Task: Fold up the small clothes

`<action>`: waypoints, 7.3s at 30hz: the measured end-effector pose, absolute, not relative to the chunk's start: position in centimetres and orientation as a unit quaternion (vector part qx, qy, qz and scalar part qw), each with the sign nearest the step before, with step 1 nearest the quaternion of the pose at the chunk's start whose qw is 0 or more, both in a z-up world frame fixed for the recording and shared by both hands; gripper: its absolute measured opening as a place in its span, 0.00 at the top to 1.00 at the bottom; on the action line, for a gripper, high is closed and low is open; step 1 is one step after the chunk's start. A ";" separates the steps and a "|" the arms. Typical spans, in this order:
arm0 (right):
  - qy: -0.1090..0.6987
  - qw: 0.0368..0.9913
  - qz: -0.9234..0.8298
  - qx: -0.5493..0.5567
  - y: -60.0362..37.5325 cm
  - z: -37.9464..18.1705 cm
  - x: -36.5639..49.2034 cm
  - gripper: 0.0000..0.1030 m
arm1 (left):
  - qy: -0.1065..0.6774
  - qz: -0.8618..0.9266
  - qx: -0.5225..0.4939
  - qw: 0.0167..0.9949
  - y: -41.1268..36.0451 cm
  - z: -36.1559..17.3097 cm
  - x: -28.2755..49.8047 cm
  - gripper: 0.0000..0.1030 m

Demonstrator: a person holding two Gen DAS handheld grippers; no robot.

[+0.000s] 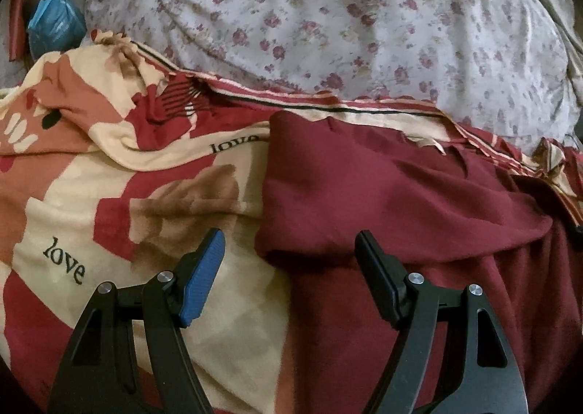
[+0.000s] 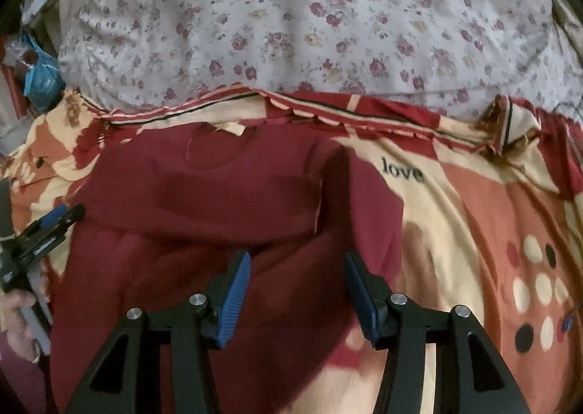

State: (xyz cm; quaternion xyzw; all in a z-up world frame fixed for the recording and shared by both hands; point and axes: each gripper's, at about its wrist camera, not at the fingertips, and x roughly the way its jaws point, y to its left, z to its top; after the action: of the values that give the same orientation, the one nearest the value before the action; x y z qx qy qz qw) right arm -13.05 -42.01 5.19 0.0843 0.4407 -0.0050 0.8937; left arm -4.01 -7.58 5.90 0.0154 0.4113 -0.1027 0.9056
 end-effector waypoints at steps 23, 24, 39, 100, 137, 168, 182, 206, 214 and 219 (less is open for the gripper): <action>0.452 0.876 0.075 0.151 -40.1 2.1 -19.1 0.67 | 0.410 -0.101 0.010 0.906 -7.3 5.9 -4.5 0.27; 0.449 0.879 0.073 0.145 -40.0 2.3 -19.1 0.68 | 0.409 -0.102 0.012 0.907 -7.3 6.0 -4.5 0.27; 0.457 0.867 0.140 0.142 -37.7 3.4 -21.2 0.51 | 0.411 -0.116 0.026 0.904 -8.0 6.0 -4.9 0.27; 0.370 0.876 0.179 0.252 -41.3 2.8 -21.5 0.26 | 0.543 -0.226 -0.108 0.801 -11.6 5.9 -13.4 0.18; 0.396 0.905 0.034 0.153 -43.8 2.3 -12.4 0.28 | 0.369 -0.227 -0.049 0.900 -14.5 28.9 -0.1 0.89; 0.441 0.886 0.001 0.145 -47.3 0.4 -2.9 0.89 | 0.431 -0.210 -0.046 0.876 -10.3 13.0 2.6 0.89; 0.407 0.902 -0.045 0.137 -49.0 2.8 -6.6 0.54 | 0.480 -0.148 -0.030 0.865 -8.6 8.0 2.1 0.47; 0.433 0.889 0.049 0.141 -46.6 4.7 -18.5 0.36 | 0.487 -0.106 0.015 0.867 -8.8 7.9 -5.2 0.44; 0.439 0.877 0.099 0.166 -44.3 2.1 -19.9 0.36 | 0.488 -0.114 0.025 0.865 -8.7 8.4 -9.6 0.44; 0.439 0.877 0.095 0.173 -42.7 0.5 -18.4 0.36 | 0.507 -0.124 0.009 0.853 -7.8 7.7 -12.3 0.44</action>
State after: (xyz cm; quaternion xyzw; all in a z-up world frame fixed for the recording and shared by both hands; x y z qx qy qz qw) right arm -18.43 -42.72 0.47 0.1726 0.4389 0.0953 0.8766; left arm -12.35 -7.83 7.71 0.0085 0.5069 -0.1241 0.8530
